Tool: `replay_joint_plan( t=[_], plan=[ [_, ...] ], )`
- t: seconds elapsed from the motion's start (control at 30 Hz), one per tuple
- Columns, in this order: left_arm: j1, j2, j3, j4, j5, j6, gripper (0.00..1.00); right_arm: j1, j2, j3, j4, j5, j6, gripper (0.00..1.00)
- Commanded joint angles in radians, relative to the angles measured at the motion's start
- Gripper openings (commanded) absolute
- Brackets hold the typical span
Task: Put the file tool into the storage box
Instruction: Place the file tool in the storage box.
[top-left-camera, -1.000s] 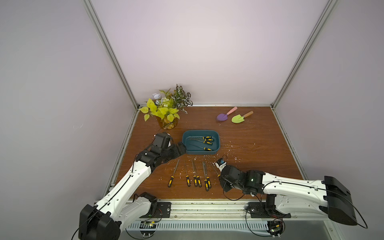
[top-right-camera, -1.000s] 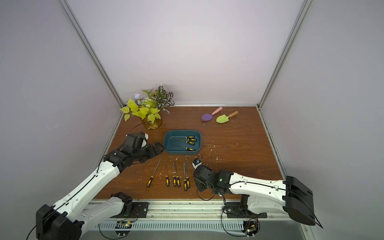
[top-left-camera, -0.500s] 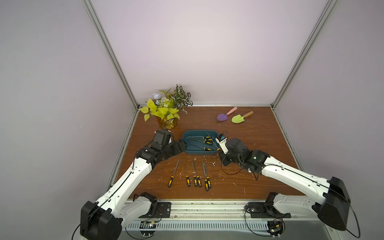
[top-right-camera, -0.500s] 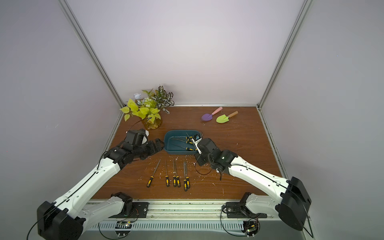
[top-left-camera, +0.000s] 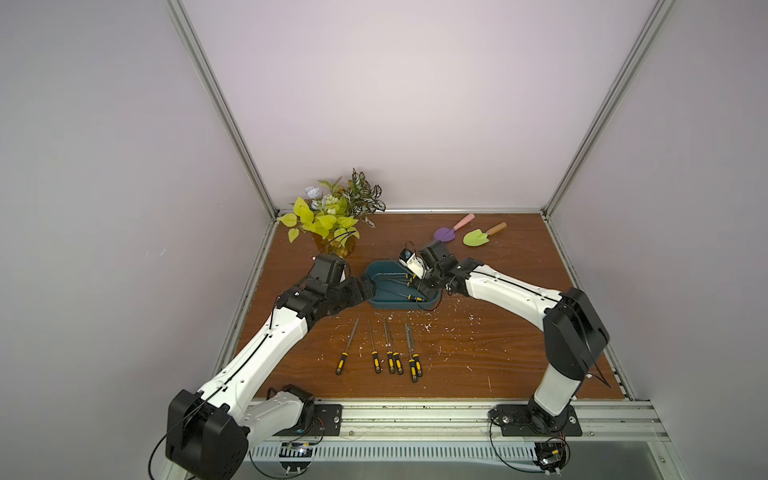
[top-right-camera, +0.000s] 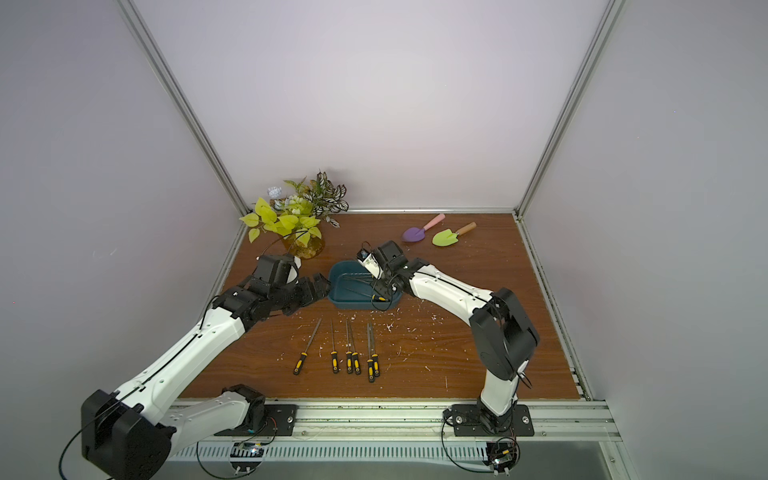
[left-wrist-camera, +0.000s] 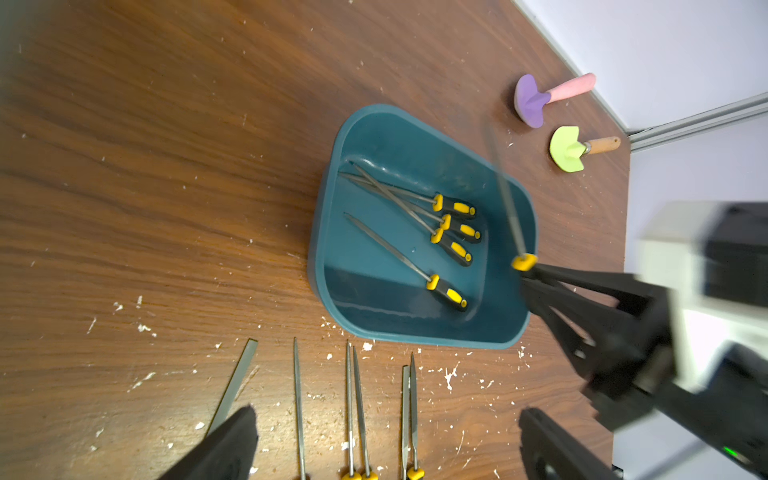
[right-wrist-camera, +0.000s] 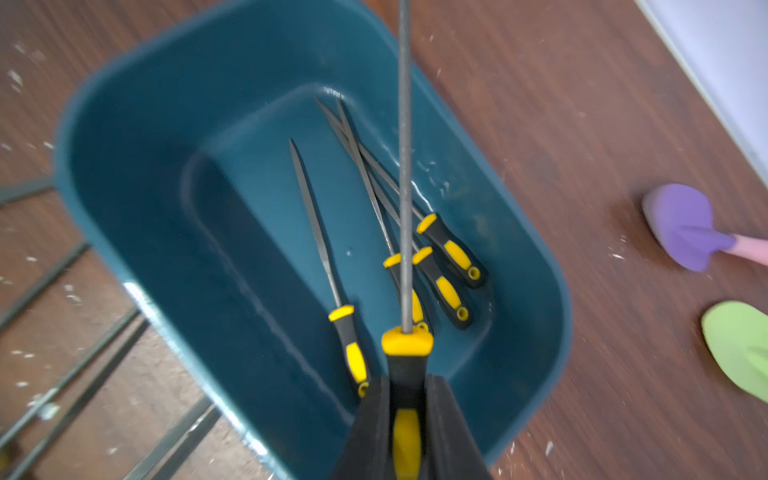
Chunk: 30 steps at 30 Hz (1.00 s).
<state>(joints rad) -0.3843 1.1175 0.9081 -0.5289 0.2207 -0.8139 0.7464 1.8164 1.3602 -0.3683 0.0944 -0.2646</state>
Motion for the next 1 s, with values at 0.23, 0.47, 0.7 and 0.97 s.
replay_joint_plan(
  t=[0.23,0.47,0.7,0.97],
  plan=[
    [-0.007,0.088,0.082,-0.023,-0.009,0.059,1.0,0.028,0.156,0.136,-0.098,-0.008,-0.156,0.01],
    [-0.007,0.137,0.114,-0.023,-0.001,0.071,1.0,0.041,0.164,0.105,-0.073,0.081,-0.218,0.02],
    [-0.007,0.138,0.112,-0.027,0.003,0.081,1.0,0.042,0.17,0.096,-0.037,0.155,-0.223,0.31],
    [-0.007,0.116,0.091,-0.032,-0.001,0.078,1.0,0.041,0.148,0.115,-0.009,0.24,-0.155,0.38]
  ],
)
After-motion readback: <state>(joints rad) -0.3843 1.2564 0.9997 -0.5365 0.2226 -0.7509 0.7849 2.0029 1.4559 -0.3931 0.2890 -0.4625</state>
